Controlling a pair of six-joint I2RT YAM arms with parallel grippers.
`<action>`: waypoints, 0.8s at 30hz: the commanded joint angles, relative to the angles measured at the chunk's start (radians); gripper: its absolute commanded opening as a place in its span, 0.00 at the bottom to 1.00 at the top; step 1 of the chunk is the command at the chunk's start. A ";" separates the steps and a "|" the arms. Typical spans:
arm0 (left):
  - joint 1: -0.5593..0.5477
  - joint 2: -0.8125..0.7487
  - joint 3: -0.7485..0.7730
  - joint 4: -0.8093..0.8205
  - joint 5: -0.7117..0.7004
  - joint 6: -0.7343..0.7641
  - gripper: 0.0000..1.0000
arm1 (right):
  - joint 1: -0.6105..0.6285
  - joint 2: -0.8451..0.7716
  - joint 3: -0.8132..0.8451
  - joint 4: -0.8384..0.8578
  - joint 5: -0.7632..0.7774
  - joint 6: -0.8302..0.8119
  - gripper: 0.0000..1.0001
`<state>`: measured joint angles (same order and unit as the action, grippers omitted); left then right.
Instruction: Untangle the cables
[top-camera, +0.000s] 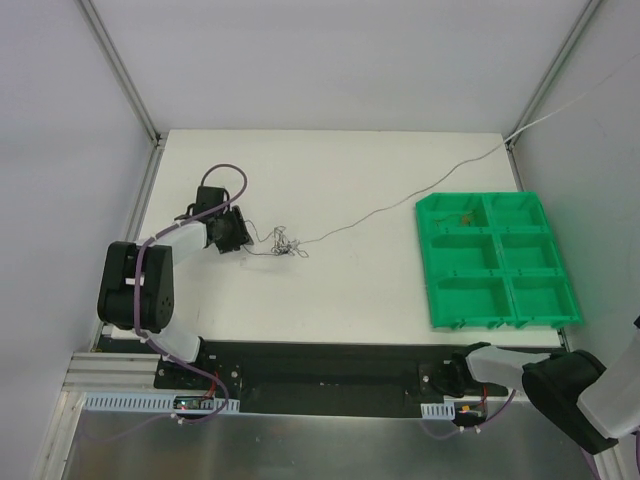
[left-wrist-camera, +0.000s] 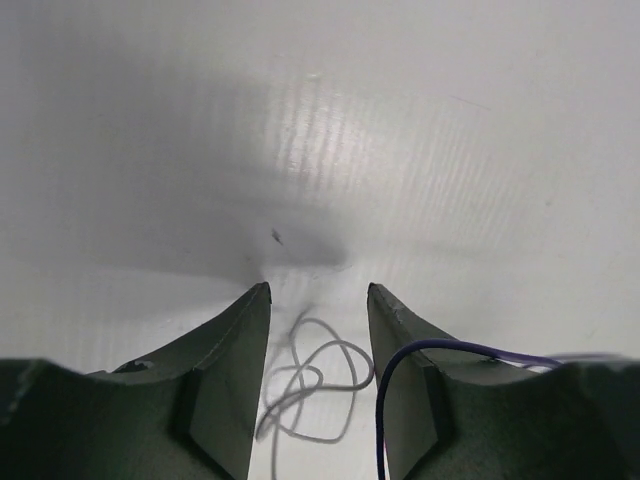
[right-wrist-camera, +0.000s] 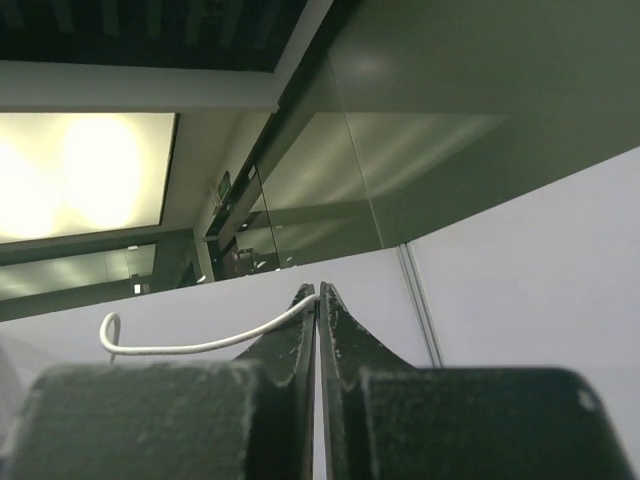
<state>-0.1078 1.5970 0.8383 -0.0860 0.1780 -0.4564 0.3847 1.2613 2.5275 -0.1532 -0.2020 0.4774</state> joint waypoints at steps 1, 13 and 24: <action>0.037 -0.011 0.041 -0.084 -0.049 0.015 0.42 | -0.006 -0.008 -0.095 0.057 0.024 0.010 0.00; 0.151 -0.055 0.077 -0.115 0.142 -0.002 0.30 | -0.006 -0.008 -0.163 0.050 0.003 -0.028 0.00; 0.014 -0.267 0.065 -0.101 0.305 0.030 0.70 | -0.004 0.064 -0.371 0.063 -0.079 0.096 0.00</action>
<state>-0.0280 1.4467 0.8894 -0.1932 0.4187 -0.4641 0.3832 1.3003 2.1502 -0.1242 -0.2340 0.5201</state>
